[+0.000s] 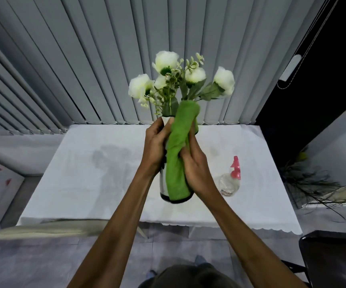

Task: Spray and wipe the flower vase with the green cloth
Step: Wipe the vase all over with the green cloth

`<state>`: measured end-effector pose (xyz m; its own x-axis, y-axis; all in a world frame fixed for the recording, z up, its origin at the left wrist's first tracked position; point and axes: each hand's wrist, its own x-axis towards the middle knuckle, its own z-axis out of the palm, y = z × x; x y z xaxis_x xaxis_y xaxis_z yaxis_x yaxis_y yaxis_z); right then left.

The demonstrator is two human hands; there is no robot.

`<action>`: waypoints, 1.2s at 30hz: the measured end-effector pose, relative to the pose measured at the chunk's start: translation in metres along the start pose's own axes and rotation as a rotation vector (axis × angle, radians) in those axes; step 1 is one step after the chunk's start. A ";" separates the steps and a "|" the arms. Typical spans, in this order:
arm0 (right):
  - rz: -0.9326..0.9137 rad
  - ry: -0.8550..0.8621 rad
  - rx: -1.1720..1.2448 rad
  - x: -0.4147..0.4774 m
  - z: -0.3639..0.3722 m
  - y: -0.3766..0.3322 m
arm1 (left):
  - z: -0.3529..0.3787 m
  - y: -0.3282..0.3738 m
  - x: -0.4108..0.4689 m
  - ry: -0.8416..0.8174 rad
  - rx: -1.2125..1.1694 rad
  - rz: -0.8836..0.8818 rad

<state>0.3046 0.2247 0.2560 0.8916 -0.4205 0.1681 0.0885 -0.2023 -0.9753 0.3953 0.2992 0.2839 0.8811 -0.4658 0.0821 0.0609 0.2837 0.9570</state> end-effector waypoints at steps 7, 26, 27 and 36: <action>0.245 0.012 0.252 0.019 -0.011 -0.004 | 0.006 -0.008 0.002 0.037 0.048 0.057; 0.983 0.138 0.914 -0.041 -0.022 0.037 | -0.005 -0.012 0.014 -0.023 -0.017 -0.013; 0.982 0.161 0.922 -0.040 -0.020 0.038 | -0.005 -0.011 0.014 -0.051 0.001 -0.028; 0.533 0.129 0.796 -0.027 -0.001 0.017 | 0.013 -0.001 0.007 0.058 0.168 0.022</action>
<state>0.2811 0.2316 0.2351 0.8501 -0.3872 -0.3569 0.0034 0.6818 -0.7316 0.3957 0.2847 0.2874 0.9073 -0.4102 0.0920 -0.0337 0.1472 0.9885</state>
